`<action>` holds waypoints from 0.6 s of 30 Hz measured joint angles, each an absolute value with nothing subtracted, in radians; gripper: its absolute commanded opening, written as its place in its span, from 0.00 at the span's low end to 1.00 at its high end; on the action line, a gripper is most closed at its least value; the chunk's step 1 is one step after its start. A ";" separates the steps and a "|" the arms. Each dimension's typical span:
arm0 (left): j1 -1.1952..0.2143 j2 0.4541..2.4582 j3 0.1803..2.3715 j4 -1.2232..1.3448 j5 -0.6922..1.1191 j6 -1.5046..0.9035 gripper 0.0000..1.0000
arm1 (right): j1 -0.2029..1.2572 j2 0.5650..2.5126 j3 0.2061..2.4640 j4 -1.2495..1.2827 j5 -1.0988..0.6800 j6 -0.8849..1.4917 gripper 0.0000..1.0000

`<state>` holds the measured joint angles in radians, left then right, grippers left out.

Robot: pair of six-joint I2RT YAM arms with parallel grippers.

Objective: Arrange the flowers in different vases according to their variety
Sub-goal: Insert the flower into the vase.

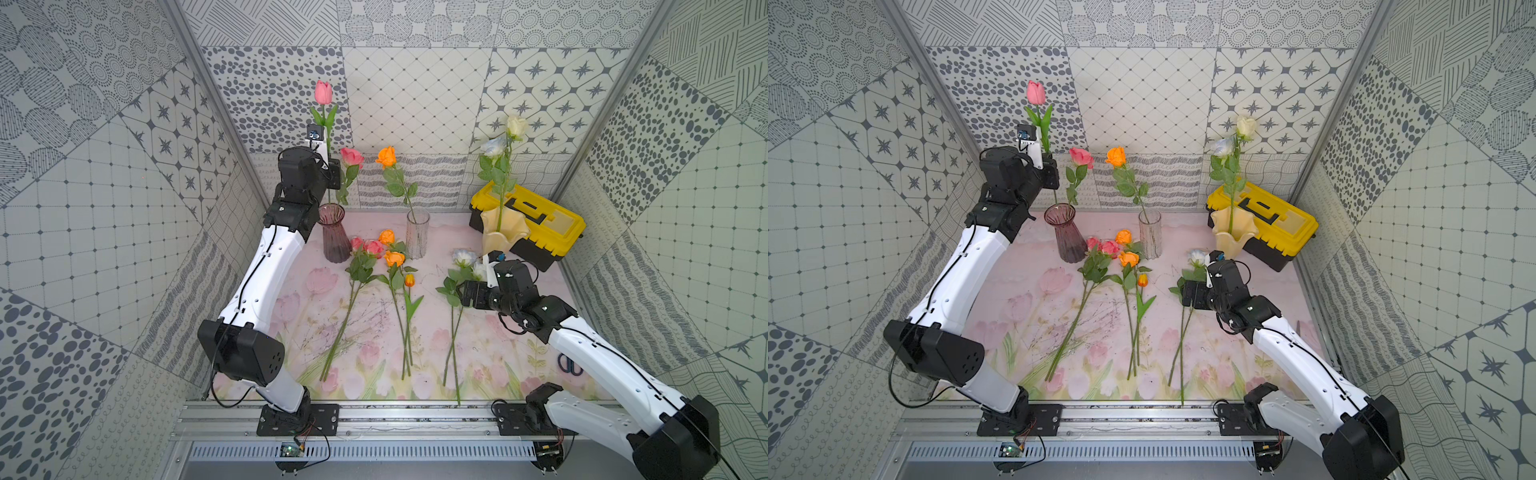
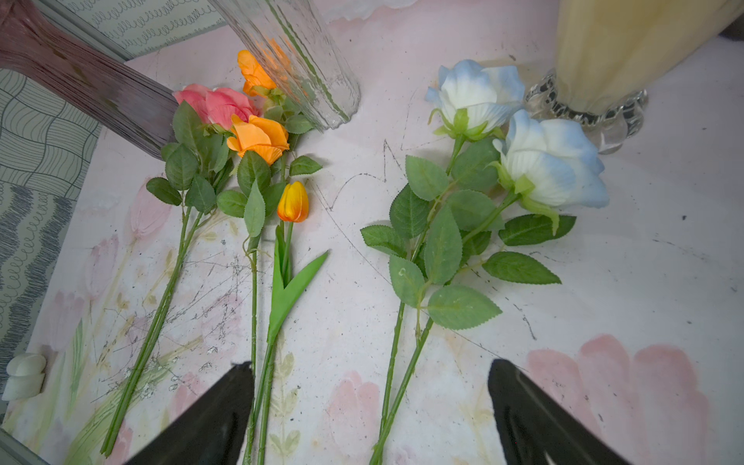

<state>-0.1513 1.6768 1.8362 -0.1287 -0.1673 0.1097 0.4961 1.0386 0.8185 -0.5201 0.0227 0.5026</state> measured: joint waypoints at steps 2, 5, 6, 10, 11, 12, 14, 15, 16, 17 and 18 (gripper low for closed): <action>-0.142 1.711 1.832 -0.089 -0.168 0.115 0.00 | 0.496 1.025 0.815 -0.521 0.023 0.509 0.96; -0.135 1.754 1.805 -0.040 -0.168 0.115 0.00 | 0.496 1.013 0.813 -0.520 0.023 0.517 0.96; -0.133 1.765 1.790 -0.027 -0.168 0.115 0.00 | 0.496 1.012 0.813 -0.520 0.023 0.517 0.96; -0.129 1.779 1.691 0.034 -0.171 0.112 0.00 | 0.496 1.012 0.799 -0.521 0.023 0.522 0.96; -0.129 1.779 1.666 0.046 -0.172 0.110 0.00 | 0.496 1.012 0.797 -0.521 0.023 0.524 0.96; -0.129 1.777 1.633 0.060 -0.175 0.108 0.00 | 0.496 1.012 0.795 -0.521 0.023 0.524 0.96; -0.129 1.773 1.580 0.084 -0.179 0.104 0.00 | 0.496 1.012 0.794 -0.521 0.023 0.525 0.96; -0.129 1.770 1.555 0.091 -0.185 0.102 0.00 | 0.496 1.012 0.794 -0.521 0.023 0.526 0.96; -0.129 1.767 1.531 0.099 -0.187 0.097 0.08 | 0.496 1.012 0.794 -0.521 0.022 0.528 0.96; -0.129 1.764 1.512 0.105 -0.189 0.094 0.26 | 0.496 1.012 0.794 -0.520 0.022 0.528 0.96; -0.129 1.760 1.493 0.110 -0.191 0.091 0.44 | 0.496 1.013 0.794 -0.521 0.022 0.529 0.96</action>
